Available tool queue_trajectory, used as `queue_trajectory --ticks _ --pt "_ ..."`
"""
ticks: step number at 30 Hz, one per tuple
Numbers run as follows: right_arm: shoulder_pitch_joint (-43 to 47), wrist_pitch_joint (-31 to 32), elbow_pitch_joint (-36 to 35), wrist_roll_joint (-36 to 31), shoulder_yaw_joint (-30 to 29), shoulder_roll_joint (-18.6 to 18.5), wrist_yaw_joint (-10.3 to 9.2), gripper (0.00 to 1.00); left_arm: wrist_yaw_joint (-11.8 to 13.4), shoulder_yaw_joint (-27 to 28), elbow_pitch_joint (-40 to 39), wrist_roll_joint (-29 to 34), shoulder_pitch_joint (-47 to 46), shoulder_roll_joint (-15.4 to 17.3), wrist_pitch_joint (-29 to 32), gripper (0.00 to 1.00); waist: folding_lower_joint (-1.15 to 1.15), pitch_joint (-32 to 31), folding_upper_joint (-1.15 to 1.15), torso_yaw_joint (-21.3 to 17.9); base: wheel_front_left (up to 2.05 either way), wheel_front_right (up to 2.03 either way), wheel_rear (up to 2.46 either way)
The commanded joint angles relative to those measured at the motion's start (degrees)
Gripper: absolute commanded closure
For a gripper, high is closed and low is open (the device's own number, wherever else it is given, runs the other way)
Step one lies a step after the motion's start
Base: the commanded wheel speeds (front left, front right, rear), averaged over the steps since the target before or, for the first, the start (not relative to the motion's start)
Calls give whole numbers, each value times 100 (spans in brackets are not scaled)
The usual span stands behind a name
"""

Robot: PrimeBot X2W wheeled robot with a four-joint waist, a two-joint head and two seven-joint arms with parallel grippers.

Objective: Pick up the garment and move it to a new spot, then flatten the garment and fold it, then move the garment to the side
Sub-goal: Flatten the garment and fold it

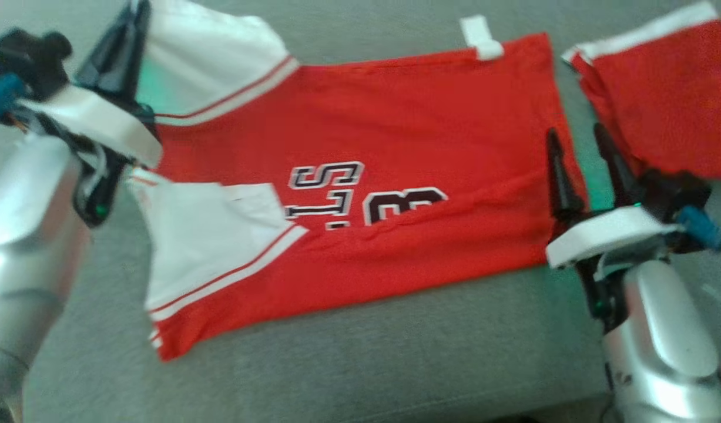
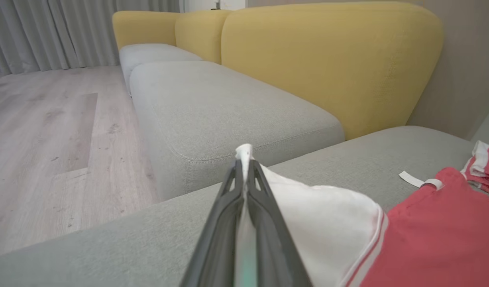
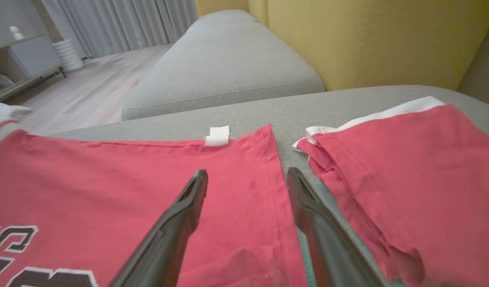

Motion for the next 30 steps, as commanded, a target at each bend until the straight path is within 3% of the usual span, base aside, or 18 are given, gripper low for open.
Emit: queue_trajectory --ticks 1,8,14,19,28,29,30 --pt "-285 283 -116 -43 -51 -31 -5 0 10 145 -288 -37 2 226 -98 100 1 -340 0 502 0 0 0" --pt "-1061 1402 242 -249 -426 -405 -5 0 135 -93 -1495 13 691 397 -30 100 1 -369 0 1039 0 0 0" --pt "-1788 2077 1228 -493 -757 -775 -5 0 334 -302 -2477 48 1077 539 256 100 1 -246 0 1333 0 0 0" --pt "-2303 2280 2006 -728 -917 -903 -5 0 458 -344 -2979 48 1131 568 387 100 1 -38 0 1477 0 0 0" --pt "-2906 2289 2953 -1138 -488 -1141 -5 0 513 -297 -3228 46 1020 551 358 100 1 238 0 1575 0 0 0" --pt "-2950 2325 3063 -1173 -427 -1182 -5 11 520 -277 -3226 38 997 549 348 100 1 250 0 1576 0 0 0" --pt "-2996 2359 3170 -1179 -393 -1212 -5 60 525 -260 -3216 35 971 551 340 100 1 257 0 1575 0 0 0"
